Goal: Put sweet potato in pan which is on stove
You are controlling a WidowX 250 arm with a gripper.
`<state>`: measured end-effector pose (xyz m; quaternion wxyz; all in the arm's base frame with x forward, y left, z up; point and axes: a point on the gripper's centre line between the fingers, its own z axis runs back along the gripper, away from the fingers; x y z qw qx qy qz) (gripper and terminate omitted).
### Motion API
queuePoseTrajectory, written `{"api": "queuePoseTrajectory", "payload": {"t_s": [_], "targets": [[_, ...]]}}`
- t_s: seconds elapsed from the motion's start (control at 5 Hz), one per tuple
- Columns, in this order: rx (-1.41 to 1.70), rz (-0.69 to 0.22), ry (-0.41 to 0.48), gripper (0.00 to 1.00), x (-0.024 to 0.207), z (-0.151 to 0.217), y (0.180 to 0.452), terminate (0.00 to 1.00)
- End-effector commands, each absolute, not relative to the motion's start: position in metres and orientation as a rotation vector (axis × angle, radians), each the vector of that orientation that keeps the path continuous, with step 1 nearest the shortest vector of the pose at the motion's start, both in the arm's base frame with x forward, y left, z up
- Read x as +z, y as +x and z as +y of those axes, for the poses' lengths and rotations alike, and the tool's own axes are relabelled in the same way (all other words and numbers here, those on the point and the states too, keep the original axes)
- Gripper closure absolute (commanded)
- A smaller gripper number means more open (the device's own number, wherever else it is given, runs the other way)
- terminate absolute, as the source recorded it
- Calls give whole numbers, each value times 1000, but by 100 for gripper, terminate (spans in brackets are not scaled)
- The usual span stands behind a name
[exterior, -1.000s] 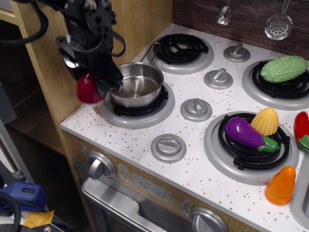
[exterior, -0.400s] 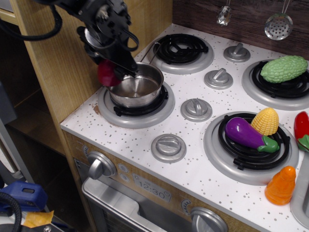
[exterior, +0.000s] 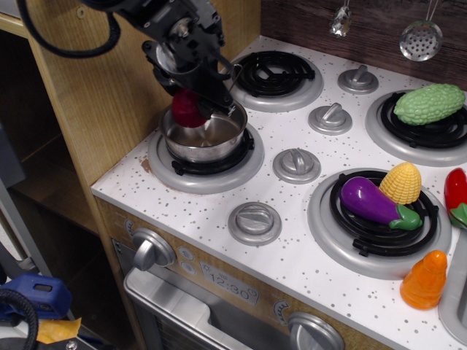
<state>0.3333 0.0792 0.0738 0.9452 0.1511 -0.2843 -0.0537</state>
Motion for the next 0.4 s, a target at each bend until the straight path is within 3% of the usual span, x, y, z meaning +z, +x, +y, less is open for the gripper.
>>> {"api": "queuePoseTrajectory", "payload": {"t_s": [0.0, 0.2], "targets": [[-91, -608, 258, 0, 86, 67, 339, 0], [-91, -604, 231, 0, 85, 66, 336, 0]]}}
